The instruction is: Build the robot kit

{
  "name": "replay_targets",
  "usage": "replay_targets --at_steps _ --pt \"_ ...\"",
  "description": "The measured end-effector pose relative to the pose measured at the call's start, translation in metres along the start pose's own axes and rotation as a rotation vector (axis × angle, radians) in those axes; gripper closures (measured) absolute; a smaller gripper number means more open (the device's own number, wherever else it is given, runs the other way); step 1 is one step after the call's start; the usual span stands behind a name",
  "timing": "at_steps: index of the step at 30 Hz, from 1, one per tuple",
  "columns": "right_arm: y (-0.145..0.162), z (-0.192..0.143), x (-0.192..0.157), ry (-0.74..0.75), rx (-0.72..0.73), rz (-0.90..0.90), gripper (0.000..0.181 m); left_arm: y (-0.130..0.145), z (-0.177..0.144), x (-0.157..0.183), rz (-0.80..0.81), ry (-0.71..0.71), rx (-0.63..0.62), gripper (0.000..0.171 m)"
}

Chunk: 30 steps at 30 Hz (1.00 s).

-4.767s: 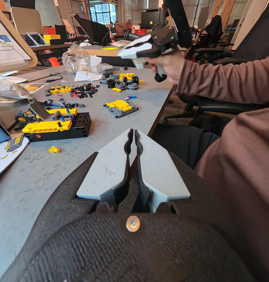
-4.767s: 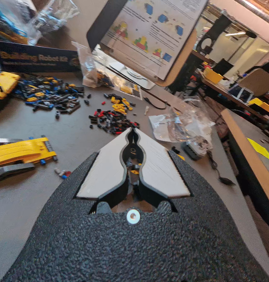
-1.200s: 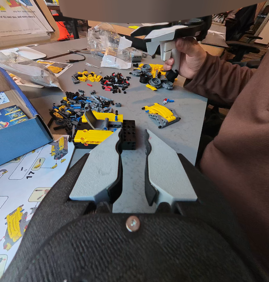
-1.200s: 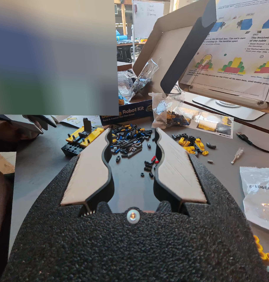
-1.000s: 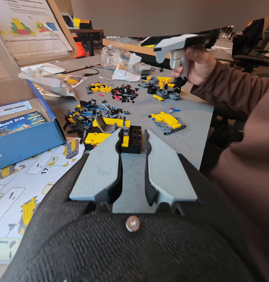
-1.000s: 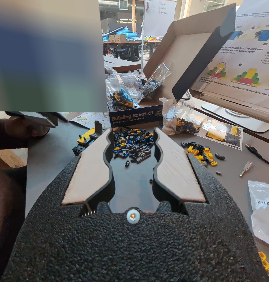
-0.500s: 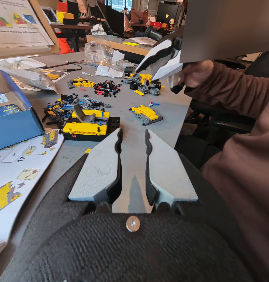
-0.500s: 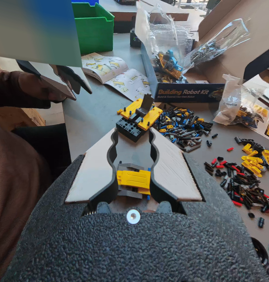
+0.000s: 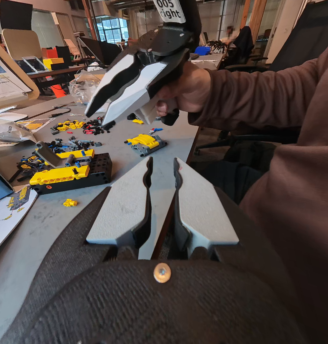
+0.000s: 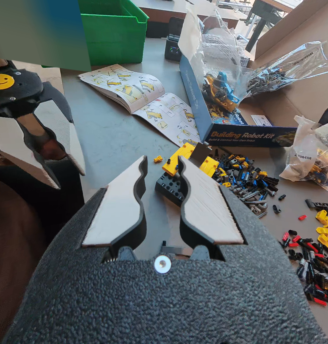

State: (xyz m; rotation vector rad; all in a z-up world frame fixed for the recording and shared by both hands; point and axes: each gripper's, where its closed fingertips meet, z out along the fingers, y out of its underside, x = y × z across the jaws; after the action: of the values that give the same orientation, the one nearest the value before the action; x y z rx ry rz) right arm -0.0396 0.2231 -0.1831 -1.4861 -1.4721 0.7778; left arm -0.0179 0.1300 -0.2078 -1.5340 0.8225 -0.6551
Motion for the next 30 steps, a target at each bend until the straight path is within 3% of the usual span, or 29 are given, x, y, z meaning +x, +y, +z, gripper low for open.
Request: replay_targets --at_steps 10,16,30 --pt "-0.002 0.014 0.040 0.072 0.022 0.093 0.160 0.006 -0.007 -0.003 -0.038 -0.001 -0.010 0.153" --pt "0.007 0.004 0.061 0.126 0.034 0.138 0.161 0.011 -0.003 -0.002 -0.042 -0.002 -0.029 0.153" --pt "0.025 -0.017 0.062 0.103 0.036 0.195 0.164 0.012 0.004 0.003 -0.027 0.006 -0.033 0.154"
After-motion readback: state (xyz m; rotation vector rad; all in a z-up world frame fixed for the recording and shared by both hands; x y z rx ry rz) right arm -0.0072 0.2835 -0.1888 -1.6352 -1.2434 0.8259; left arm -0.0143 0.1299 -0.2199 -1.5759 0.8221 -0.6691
